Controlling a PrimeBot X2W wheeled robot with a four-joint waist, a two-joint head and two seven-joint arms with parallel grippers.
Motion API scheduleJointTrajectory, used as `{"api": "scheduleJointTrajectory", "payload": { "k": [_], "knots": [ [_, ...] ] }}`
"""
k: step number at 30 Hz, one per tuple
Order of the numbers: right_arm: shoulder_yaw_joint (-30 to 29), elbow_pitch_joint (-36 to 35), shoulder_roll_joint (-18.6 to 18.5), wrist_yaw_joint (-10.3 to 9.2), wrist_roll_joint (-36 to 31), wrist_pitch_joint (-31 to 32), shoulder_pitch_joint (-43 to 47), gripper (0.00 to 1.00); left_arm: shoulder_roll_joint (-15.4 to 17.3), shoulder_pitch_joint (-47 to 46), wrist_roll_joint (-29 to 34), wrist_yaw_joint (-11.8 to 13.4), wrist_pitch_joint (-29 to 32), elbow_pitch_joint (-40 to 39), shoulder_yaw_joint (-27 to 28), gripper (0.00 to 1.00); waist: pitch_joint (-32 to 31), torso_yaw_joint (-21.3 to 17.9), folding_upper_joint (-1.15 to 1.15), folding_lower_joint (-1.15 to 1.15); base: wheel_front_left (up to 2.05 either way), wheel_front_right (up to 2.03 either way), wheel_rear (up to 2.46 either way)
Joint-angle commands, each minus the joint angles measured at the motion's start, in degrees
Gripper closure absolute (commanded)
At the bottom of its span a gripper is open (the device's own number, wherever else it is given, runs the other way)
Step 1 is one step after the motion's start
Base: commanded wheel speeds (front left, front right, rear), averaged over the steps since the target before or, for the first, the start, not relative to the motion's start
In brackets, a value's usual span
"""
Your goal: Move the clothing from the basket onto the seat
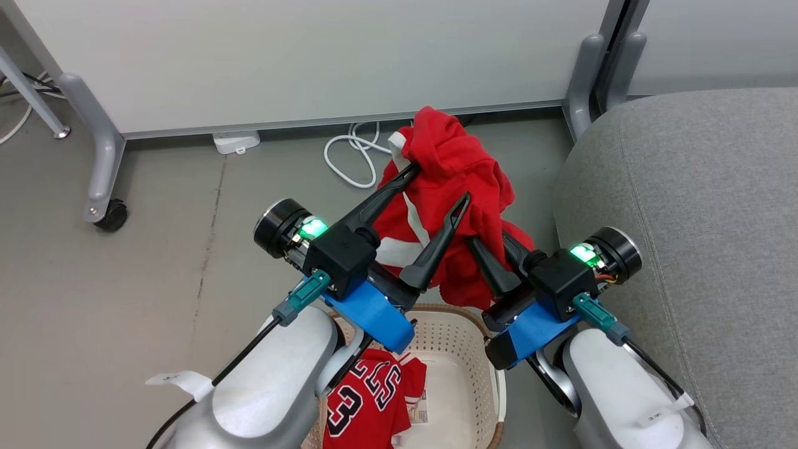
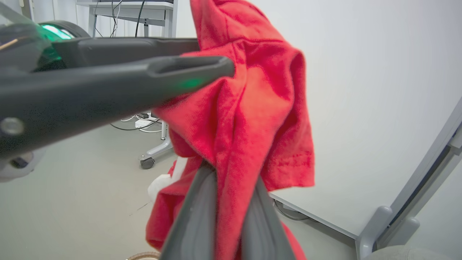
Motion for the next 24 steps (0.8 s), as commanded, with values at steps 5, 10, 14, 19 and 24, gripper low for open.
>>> {"api": "scheduleJointTrajectory", "payload": {
  "k": [5,10,14,19,24],
  "knots": [
    [-1.5,0.3,0.1,0.01,-0.2,0.0,0.4,1.0,-0.2,0.8,0.8,0.1,-0.3,0.2,0.4,0.0,0.2,0.0,0.0,0.0,0.0,0.0,0.0],
    [-4.3,0.1,0.1,0.01,-0.6,0.0,1.2,1.0,-0.1,0.9,1.1,0.1,-0.3,0.3,0.7,0.0,0.4,-0.4,0.0,0.0,0.0,0.0,0.0],
    [-6.9,-0.3,-0.1,0.01,-1.0,0.0,2.1,1.0,0.5,1.2,1.7,0.3,-0.3,0.4,1.0,0.0,1.0,-1.8,0.0,0.0,0.0,0.0,0.0],
    [-9.9,-1.6,-0.7,0.01,-1.3,0.0,3.1,1.0,0.7,1.3,2.4,0.3,-0.3,0.5,0.8,0.0,2.0,-4.9,0.0,0.0,0.0,0.0,0.0],
    [-12.6,-3.0,-0.8,0.01,-1.2,0.0,3.6,1.0,0.9,1.0,3.0,0.2,-0.3,0.6,0.0,0.0,3.2,-8.6,0.0,0.0,0.0,0.0,0.0]
  ]
}}
